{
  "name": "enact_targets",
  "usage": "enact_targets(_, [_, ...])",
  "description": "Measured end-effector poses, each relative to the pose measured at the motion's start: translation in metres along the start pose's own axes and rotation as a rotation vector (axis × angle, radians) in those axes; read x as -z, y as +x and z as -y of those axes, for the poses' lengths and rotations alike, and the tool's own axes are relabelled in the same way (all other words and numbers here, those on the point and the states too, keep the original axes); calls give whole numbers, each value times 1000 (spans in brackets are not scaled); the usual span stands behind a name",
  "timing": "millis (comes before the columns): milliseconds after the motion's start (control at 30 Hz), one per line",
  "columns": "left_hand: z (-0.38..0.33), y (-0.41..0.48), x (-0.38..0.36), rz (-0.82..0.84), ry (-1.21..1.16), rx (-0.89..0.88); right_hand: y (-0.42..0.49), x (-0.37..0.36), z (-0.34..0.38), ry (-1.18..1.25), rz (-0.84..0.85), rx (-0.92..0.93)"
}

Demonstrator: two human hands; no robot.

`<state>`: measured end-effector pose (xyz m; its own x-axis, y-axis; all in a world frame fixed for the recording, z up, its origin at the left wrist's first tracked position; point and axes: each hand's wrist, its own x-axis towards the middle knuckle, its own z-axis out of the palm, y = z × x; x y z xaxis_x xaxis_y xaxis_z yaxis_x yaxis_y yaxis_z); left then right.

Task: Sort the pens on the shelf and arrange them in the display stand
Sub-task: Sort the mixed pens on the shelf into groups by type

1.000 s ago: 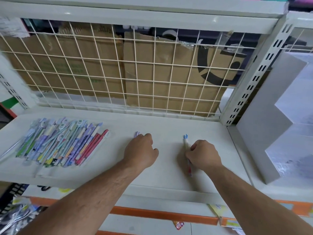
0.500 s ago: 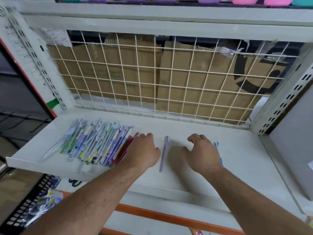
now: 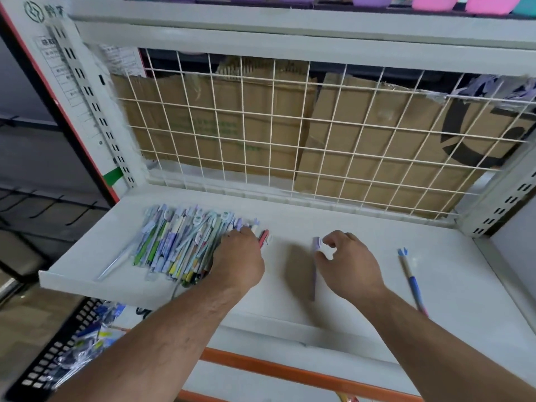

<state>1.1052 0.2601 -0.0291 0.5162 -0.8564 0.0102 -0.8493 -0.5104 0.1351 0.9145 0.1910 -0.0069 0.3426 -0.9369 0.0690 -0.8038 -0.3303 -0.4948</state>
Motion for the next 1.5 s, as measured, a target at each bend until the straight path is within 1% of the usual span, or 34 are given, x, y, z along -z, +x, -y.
enact_targets(100, [1, 3, 3, 59, -56, 0, -2, -2, 4, 0, 18, -20])
enact_targets(200, [-3, 2, 7, 90, 18, -52, -3, -4, 6, 3, 35, -37])
enact_targets(267, [-4, 2, 10, 81, 55, -76, -3, -5, 6, 0, 42, -55])
enact_targets(333, [-2, 5, 8, 124, 10, -102, -3, -6, 7, 0, 45, -72])
enact_targets(400, [-1, 8, 6, 200, 17, -157, -4, -8, 8, 5, 42, -83])
enact_targets(467, [-1, 9, 7, 195, 40, -139, -6, -8, 8, 5, 42, -91])
enact_targets(533, [0, 10, 6, 184, -5, -98, -8, -9, 9, 4, 43, -102])
enact_targets(567, [1, 11, 4, 213, -11, -108, -9, -9, 9, 5, 44, -107])
enact_targets(600, [1, 9, 2, 227, -19, -125, -10, -10, 10, 8, 43, -111])
enact_targets(667, [4, 10, -4, 257, -42, -249, -13, -10, 10, 13, 39, -116])
enact_targets(733, [4, 10, -8, 310, -118, -300, -15, -11, 11, 13, 38, -118])
enact_targets(767, [3, 10, -7, 319, -78, -282, -17, -11, 11, 12, 37, -118])
enact_targets(800, [2, 8, -5, 293, 61, -256, -19, -12, 12, 14, 34, -119])
enact_targets(833, [0, 8, -4, 260, 115, -205, -20, -13, 12, 16, 31, -121])
enact_targets(933, [-3, 4, -6, 185, 69, -150, -25, -14, 13, 20, 27, -132])
enact_targets(1033, [-7, -2, -1, 141, -19, -111, -30, -15, 13, 28, 23, -148])
enact_targets(1100, [-8, -2, 5, 107, -147, -71, -32, -16, 11, 35, 15, -153])
enact_targets(1133, [-10, -2, 8, 114, -186, -79, -33, -15, 9, 39, 16, -156])
enact_targets(1200, [-15, 2, 11, 216, -264, -73, -35, -13, 7, 52, 22, -163])
enact_targets(1233, [-18, 5, 11, 271, -386, -23, -35, -11, 6, 63, 23, -167])
enact_targets(1300, [-26, 3, 12, 380, -762, 103, -35, -6, 3, 85, 20, -170])
enact_targets(1367, [-38, -3, 16, 458, -1040, 172, -34, -1, 0, 108, 21, -168])
enact_targets(1500, [-64, -15, 24, 541, -1300, 168, -33, 11, -10, 186, 43, -165])
